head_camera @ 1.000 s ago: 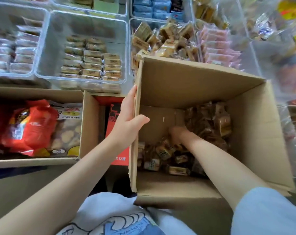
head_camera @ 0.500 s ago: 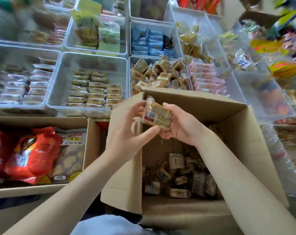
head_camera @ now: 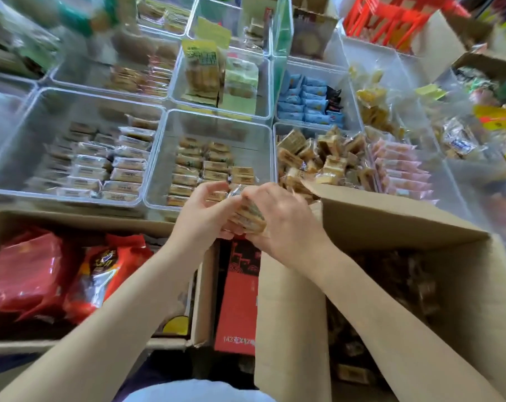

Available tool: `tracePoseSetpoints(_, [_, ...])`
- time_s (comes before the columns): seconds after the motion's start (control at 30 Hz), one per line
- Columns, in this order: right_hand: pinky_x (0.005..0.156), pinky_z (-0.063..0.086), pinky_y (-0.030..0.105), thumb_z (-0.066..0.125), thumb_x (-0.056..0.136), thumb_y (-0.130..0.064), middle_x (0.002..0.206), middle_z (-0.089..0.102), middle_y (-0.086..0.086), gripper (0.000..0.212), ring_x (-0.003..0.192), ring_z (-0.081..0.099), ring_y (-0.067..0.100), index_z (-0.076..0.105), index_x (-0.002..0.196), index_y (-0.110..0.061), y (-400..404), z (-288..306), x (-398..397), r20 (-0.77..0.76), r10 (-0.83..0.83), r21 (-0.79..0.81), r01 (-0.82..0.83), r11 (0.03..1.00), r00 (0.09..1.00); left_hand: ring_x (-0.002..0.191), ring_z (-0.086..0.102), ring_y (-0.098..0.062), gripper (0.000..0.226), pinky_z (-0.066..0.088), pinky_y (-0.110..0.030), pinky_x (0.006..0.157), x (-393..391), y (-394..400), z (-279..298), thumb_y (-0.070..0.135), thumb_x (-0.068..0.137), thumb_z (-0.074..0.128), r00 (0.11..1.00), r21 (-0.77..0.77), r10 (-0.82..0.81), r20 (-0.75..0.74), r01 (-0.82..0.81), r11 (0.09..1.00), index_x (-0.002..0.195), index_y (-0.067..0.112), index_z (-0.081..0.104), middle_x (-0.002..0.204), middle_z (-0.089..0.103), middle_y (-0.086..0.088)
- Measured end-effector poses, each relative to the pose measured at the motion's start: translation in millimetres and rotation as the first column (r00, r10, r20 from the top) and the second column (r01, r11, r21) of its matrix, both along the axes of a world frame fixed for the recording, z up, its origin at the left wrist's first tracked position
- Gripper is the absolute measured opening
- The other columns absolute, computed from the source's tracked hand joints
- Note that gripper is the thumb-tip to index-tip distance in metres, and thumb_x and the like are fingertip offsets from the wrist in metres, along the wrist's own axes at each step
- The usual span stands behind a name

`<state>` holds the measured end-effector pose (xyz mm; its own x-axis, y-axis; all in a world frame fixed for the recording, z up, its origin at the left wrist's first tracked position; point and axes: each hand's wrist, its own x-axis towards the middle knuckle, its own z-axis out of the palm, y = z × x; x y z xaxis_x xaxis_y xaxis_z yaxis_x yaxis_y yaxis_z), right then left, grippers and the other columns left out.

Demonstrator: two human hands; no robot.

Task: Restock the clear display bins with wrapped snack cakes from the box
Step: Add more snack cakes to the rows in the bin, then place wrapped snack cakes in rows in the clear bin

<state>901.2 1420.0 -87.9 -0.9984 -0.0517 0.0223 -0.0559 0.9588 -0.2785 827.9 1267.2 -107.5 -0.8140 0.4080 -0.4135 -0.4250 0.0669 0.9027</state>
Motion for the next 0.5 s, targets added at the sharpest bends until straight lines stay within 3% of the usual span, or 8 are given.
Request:
tracePoseSetpoints(0.1, [0.084, 0.045, 0.039, 0.068, 0.087, -0.025, 0.119, 0.059, 0.002, 0.054, 0.095, 0.059, 0.022, 0.045, 0.135, -0.021, -11.0, -9.7, -34.6, 0.085, -0.061, -0.069, 0.067, 0.995, 0.994, 0.071, 0.075, -0.021, 0.030, 0.055, -0.027, 0.056, -34.4, -15.6, -16.0, 0.035, 0.098, 0.062, 0.999, -0.071, 0.015, -0.037, -0.017, 0.997, 0.125, 0.022, 0.055, 0.089, 0.076, -0.009])
tracePoseSetpoints(0.2, [0.067, 0.049, 0.036, 0.055, 0.096, -0.033, 0.095, 0.064, 0.001, 0.036, 0.074, 0.061, 0.018, 0.044, 0.130, -0.026, -3.8, -19.9, -69.6, 0.345, -0.218, -0.253, 0.314, 0.915, 0.913, 0.085, 0.072, -0.016, 0.041, 0.057, -0.037, 0.077, -79.9, -28.1, -50.6, 0.044, 0.100, 0.054, 0.966, -0.292, -0.060, -0.253, -0.017, 0.956, 0.134, 0.021, 0.052, 0.105, 0.074, -0.004])
tracePoseSetpoints(0.3, [0.069, 0.057, 0.040, 0.058, 0.096, -0.036, 0.095, 0.069, 0.003, 0.030, 0.077, 0.069, 0.017, 0.056, 0.120, -0.019, 12.3, -43.8, -109.9, 0.498, -0.400, -0.437, 0.621, 0.650, 0.769, 0.122, 0.056, -0.022, 0.054, 0.046, -0.044, 0.104, -124.3, -30.6, -90.5, 0.043, 0.100, 0.052, 0.835, -0.605, -0.322, -0.446, -0.016, 0.796, 0.146, 0.014, 0.045, 0.135, 0.059, -0.007])
tracePoseSetpoints(0.37, [0.073, 0.059, 0.041, 0.060, 0.096, -0.030, 0.094, 0.071, 0.010, 0.021, 0.072, 0.068, 0.017, 0.062, 0.108, -0.013, 23.5, -56.2, -137.1, 0.547, -0.493, -0.522, 0.736, 0.432, 0.677, 0.134, 0.044, -0.027, 0.057, 0.033, -0.042, 0.113, -144.2, -28.8, -115.7, 0.043, 0.100, 0.050, 0.699, -0.740, -0.511, -0.500, -0.038, 0.672, 0.146, 0.010, 0.045, 0.144, 0.052, -0.012])
tracePoseSetpoints(0.4, [0.075, 0.059, 0.040, 0.061, 0.096, -0.028, 0.097, 0.072, 0.012, 0.021, 0.076, 0.068, 0.018, 0.064, 0.107, -0.011, 29.9, -62.2, -149.9, 0.548, -0.525, -0.527, 0.756, 0.388, 0.651, 0.137, 0.041, -0.028, 0.057, 0.028, -0.042, 0.117, -150.3, -29.0, -127.6, 0.043, 0.099, 0.048, 0.633, -0.798, -0.603, -0.486, -0.038, 0.602, 0.145, 0.010, 0.046, 0.145, 0.051, -0.012])
tracePoseSetpoints(0.43, [0.078, 0.058, 0.040, 0.062, 0.095, -0.028, 0.102, 0.072, 0.012, 0.023, 0.082, 0.068, 0.020, 0.064, 0.110, -0.010, 36.3, -67.6, -162.1, 0.529, -0.556, -0.501, 0.765, 0.404, 0.641, 0.139, 0.039, -0.028, 0.056, 0.022, -0.043, 0.120, -152.7, -30.2, -136.5, 0.043, 0.099, 0.047, 0.582, -0.837, -0.668, -0.463, -0.040, 0.546, 0.145, 0.011, 0.046, 0.146, 0.049, -0.012])
tracePoseSetpoints(0.5, [0.080, 0.054, 0.038, 0.062, 0.094, -0.027, 0.108, 0.069, 0.005, 0.028, 0.093, 0.064, 0.020, 0.063, 0.117, -0.011, 48.6, -80.1, -185.5, 0.449, -0.591, -0.414, 0.742, 0.527, 0.670, 0.144, 0.033, -0.030, 0.056, 0.016, -0.046, 0.124, -151.6, -32.8, -148.7, 0.039, 0.097, 0.047, 0.552, -0.865, -0.711, -0.435, -0.037, 0.500, 0.146, 0.012, 0.044, 0.152, 0.044, -0.014])
